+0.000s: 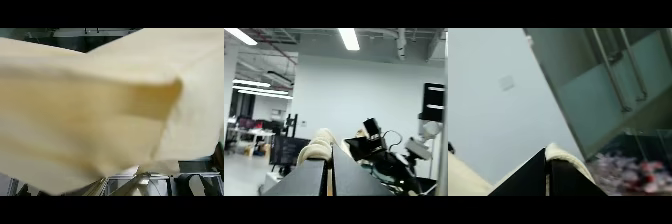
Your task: Fold the shirts.
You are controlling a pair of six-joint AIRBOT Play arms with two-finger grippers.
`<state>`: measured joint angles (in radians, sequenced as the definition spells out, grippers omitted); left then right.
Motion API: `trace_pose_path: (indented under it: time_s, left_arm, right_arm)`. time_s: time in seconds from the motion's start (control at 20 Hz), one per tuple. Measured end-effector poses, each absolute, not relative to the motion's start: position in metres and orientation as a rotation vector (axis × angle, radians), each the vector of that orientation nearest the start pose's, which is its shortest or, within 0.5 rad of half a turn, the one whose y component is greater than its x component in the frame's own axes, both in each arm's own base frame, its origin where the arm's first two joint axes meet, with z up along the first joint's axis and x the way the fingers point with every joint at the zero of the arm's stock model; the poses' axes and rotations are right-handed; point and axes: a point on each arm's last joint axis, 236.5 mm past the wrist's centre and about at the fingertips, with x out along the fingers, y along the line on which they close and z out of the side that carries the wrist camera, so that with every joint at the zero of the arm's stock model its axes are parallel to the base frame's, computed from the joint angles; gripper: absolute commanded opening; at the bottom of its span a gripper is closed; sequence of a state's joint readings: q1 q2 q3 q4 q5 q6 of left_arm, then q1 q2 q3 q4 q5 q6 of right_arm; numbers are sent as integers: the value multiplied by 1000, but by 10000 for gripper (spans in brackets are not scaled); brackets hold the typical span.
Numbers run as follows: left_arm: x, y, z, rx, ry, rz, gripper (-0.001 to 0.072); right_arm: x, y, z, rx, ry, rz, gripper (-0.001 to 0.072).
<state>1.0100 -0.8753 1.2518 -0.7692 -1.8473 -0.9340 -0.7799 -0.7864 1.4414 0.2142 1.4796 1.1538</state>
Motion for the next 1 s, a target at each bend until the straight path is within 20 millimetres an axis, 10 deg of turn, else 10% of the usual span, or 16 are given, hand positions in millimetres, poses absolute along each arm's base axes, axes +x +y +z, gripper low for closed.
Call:
trace_pose_path:
  time_s: [0.25,0.5,0.75,1.0]
  left_arm:
    - [314,7,381,-716,111,-809,24]
    - [439,-2,227,-690,495,-567,24]
    - [523,-32,91,-549,757,-510,22]
    - [556,-53,2,-554,934,-546,13]
  right_arm:
    - [332,58,387,579,272,630,17]
    - [443,53,237,621,569,484,18]
    - [517,58,100,680,731,415,18]
    - [542,45,27,740,779,381,18]
